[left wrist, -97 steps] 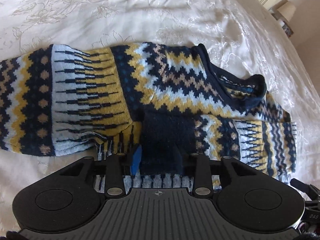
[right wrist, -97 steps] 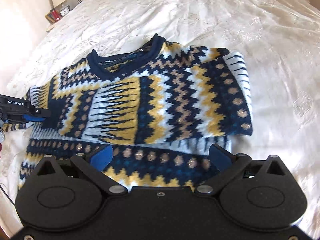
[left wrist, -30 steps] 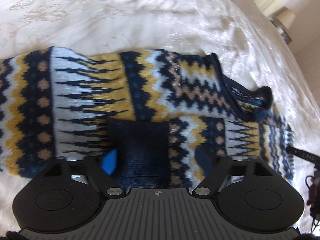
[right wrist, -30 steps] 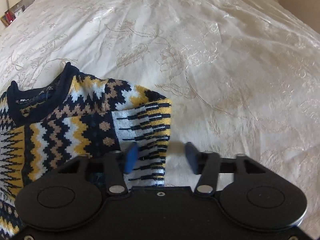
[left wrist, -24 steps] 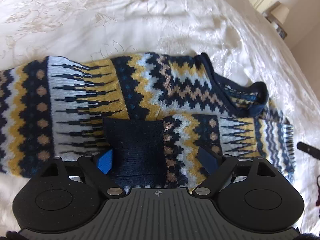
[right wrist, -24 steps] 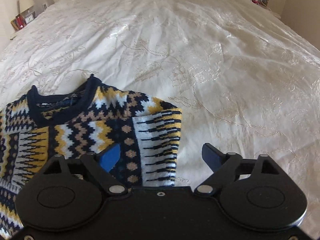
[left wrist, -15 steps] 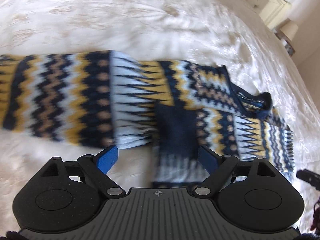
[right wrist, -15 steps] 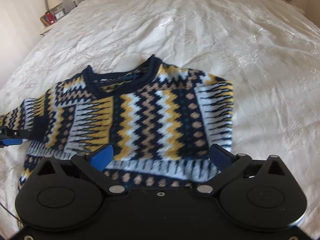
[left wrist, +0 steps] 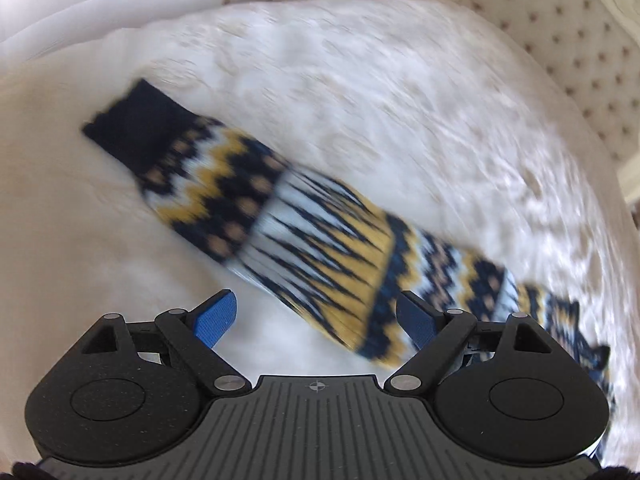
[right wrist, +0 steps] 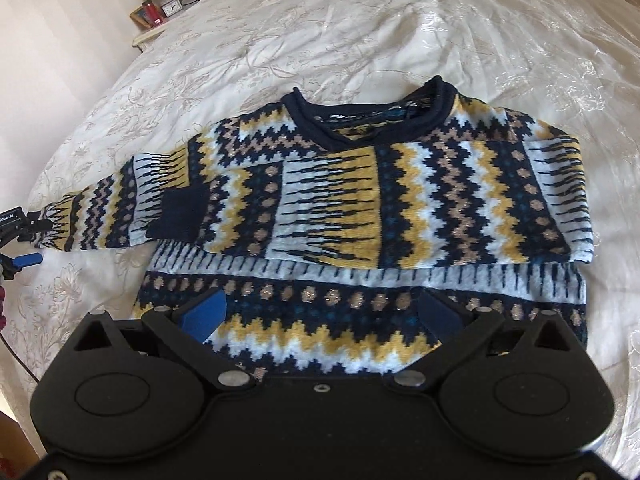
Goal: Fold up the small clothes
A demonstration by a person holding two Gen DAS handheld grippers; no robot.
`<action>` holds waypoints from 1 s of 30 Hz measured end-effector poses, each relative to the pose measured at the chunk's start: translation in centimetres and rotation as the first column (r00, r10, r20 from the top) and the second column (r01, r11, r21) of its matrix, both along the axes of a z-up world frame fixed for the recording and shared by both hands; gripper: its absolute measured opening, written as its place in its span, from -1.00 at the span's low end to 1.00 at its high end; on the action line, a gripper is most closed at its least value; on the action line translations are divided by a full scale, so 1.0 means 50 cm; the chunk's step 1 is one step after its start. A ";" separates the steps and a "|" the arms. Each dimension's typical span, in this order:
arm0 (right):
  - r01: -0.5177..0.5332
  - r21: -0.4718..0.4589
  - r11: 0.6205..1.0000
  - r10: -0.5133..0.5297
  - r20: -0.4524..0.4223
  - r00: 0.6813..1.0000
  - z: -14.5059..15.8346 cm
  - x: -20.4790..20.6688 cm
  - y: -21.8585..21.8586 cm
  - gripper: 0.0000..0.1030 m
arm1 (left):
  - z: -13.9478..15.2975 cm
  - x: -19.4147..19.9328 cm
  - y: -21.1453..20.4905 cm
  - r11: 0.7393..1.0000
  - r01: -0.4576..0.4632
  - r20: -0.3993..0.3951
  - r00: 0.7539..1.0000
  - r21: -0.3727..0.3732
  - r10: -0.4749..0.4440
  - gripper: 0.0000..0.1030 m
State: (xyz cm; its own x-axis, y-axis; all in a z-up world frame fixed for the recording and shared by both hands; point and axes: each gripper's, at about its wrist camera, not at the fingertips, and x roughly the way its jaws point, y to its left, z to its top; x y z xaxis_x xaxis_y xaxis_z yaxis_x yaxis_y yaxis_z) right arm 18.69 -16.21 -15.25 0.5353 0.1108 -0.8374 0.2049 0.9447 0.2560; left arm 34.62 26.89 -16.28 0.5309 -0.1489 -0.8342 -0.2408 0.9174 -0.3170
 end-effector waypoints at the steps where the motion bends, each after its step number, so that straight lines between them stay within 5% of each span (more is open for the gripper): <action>1: -0.002 -0.001 1.000 0.002 0.001 1.000 0.002 0.005 0.009 0.99 | -0.002 0.009 0.020 1.000 -0.023 0.002 1.000 -0.004 0.023 0.69; 9: -0.027 -0.005 1.000 0.027 -0.007 1.000 0.010 0.041 0.071 0.99 | -0.059 0.058 0.121 0.988 -0.130 -0.018 0.991 -0.080 0.129 0.69; 17: -0.051 -0.017 0.999 0.050 -0.033 0.998 0.006 0.071 0.109 0.99 | -0.087 0.103 0.152 0.984 -0.133 0.003 0.991 -0.115 0.134 0.76; 22: -0.066 -0.015 0.998 0.065 -0.041 0.997 0.004 0.084 0.122 0.99 | -0.087 0.091 0.178 0.951 -0.216 0.019 0.974 -0.222 0.226 0.73; 24: -0.073 -0.015 0.997 0.073 -0.040 0.997 0.005 0.085 0.126 0.99 | -0.082 0.085 0.186 0.938 -0.236 0.025 0.968 -0.253 0.250 0.47; 26: -0.080 -0.011 0.997 0.079 -0.041 0.996 0.005 0.085 0.126 0.99 | -0.075 0.074 0.187 0.931 -0.259 0.037 0.960 -0.257 0.277 -0.38; 28: -0.086 -0.009 0.996 0.086 -0.043 0.995 0.004 0.082 0.126 0.99 | -0.068 0.066 0.185 0.928 -0.266 0.043 0.957 -0.261 0.287 -0.83; 30: -0.092 -0.005 0.996 0.092 -0.044 0.995 0.004 0.078 0.123 0.99 | -0.048 0.055 0.175 0.934 -0.249 0.076 0.958 -0.254 0.276 -0.89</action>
State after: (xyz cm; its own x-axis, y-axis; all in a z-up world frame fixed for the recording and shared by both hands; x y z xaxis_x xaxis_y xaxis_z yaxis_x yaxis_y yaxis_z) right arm 22.61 -10.05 -15.07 0.4863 0.1519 -0.8605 0.1281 0.9617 0.2422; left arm 37.39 35.66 -18.67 0.6636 -0.1800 -0.7261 -0.4147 0.7193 -0.5573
